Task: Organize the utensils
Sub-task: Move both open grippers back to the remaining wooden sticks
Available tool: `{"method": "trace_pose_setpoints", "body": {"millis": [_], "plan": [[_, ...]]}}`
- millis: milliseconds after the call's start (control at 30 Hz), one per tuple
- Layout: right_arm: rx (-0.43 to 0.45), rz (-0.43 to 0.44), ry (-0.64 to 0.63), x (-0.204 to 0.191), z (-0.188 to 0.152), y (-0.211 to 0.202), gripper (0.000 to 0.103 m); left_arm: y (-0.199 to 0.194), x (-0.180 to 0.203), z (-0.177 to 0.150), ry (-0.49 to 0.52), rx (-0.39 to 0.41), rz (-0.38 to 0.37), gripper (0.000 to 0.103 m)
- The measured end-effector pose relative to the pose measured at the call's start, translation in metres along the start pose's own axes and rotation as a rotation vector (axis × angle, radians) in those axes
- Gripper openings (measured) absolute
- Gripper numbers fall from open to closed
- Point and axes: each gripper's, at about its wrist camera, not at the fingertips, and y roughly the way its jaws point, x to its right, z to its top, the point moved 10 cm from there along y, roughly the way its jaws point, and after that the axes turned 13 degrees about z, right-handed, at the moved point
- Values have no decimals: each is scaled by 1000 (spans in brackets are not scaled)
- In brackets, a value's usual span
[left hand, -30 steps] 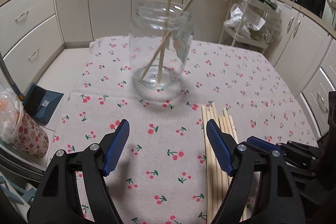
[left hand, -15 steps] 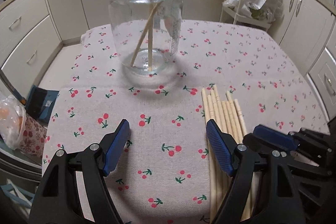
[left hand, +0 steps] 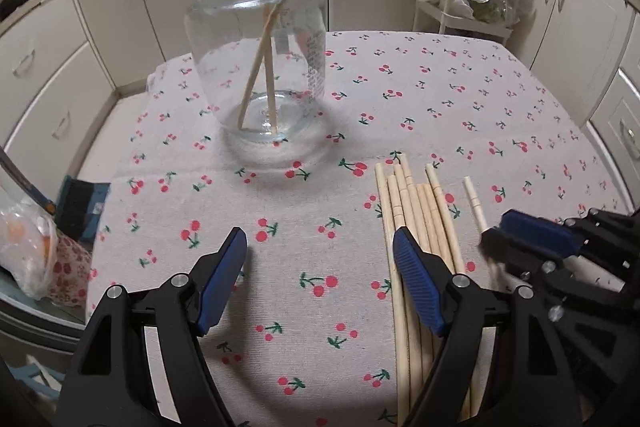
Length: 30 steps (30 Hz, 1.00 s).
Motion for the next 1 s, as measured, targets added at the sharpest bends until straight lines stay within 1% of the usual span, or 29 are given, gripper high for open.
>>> {"method": "trace_pose_setpoints", "body": {"millis": [67,133,233,300,400,467,533,700,767,867,900,933,967,1000], "plan": [[0,18,10,1,0,0,20,0,-2,-1,-1,-7,-7,72],[-5,13,-12,-2,1,3,20,1,-2,0,-2,-12,-10,72],[-8,18,-19,-4,2,5,20,3,2,6,27,0,26,72],[-14,26,-16,-3,3,4,18,6,3,10,36,-2,45,73],[-20,23,-3,5,2,0,18,6,5,9,58,-42,22,73],[-23,39,10,8,1,-2,17,9,5,3,74,-65,13,73],[-23,38,11,7,2,-1,17,9,3,1,64,-64,8,73],[-18,39,-3,0,6,4,17,14,-2,7,43,-74,31,72],[-21,42,0,2,7,5,17,16,2,12,42,-76,23,67],[-39,44,-2,4,9,6,16,20,7,19,26,-91,-4,56],[-45,41,-9,3,9,6,16,21,10,21,29,-93,-13,50],[-52,34,-17,2,10,6,16,21,11,22,35,-92,-12,41],[-54,29,-22,2,10,7,14,20,15,23,47,-92,-24,35],[-54,26,-26,2,10,7,12,18,18,23,56,-95,-33,26]]}}
